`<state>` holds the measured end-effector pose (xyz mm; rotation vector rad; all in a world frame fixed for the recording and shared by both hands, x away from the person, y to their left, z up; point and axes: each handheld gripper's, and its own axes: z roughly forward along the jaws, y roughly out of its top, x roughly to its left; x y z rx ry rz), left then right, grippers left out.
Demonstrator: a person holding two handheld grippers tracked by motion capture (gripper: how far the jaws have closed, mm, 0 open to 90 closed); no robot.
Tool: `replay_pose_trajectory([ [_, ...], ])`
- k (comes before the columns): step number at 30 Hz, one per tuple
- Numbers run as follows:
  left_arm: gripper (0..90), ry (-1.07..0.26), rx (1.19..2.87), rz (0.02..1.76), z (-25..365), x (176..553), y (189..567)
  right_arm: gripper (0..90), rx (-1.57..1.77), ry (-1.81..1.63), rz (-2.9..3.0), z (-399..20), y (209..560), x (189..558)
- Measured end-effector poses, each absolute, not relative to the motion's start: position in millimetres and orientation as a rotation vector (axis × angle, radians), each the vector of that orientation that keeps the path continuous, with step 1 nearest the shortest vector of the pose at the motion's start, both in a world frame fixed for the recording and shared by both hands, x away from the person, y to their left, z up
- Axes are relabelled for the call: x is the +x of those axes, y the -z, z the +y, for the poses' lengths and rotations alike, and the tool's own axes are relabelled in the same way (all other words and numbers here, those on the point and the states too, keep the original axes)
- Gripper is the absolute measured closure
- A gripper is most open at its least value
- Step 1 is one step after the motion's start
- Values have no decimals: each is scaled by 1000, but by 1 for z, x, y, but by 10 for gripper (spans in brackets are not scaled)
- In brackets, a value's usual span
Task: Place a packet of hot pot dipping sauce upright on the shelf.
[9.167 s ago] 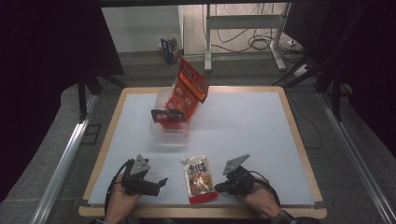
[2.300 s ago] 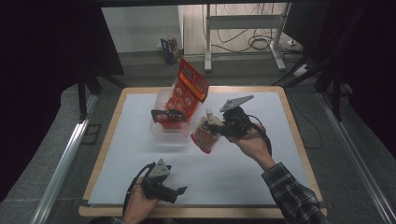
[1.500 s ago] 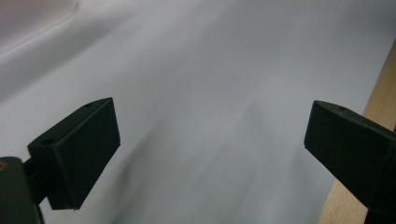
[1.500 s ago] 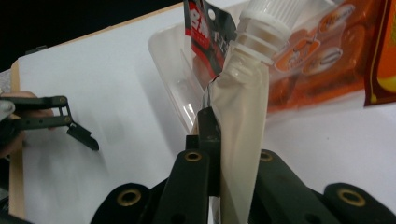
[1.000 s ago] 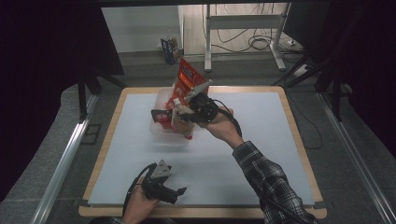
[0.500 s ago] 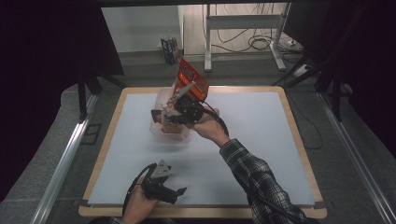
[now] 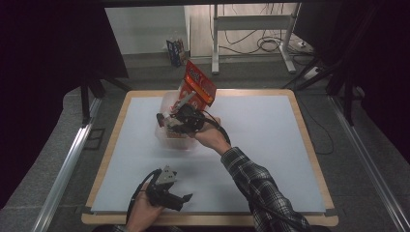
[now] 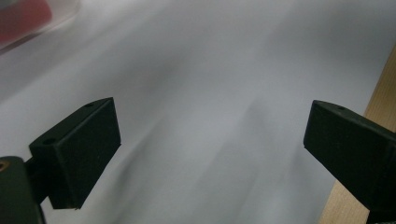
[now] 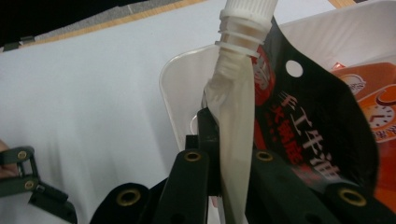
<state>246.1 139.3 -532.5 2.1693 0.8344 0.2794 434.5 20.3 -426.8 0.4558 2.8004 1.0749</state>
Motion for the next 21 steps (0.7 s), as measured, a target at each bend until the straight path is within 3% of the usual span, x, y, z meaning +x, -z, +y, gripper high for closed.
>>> replay_pose_trajectory([
  [4,37,-288,2179,830,138,246,533,818,479,-1093,2823,24,430,435],
  [21,37,-293,2189,825,137,245,534,343,454,-1116,2754,9,426,426],
])
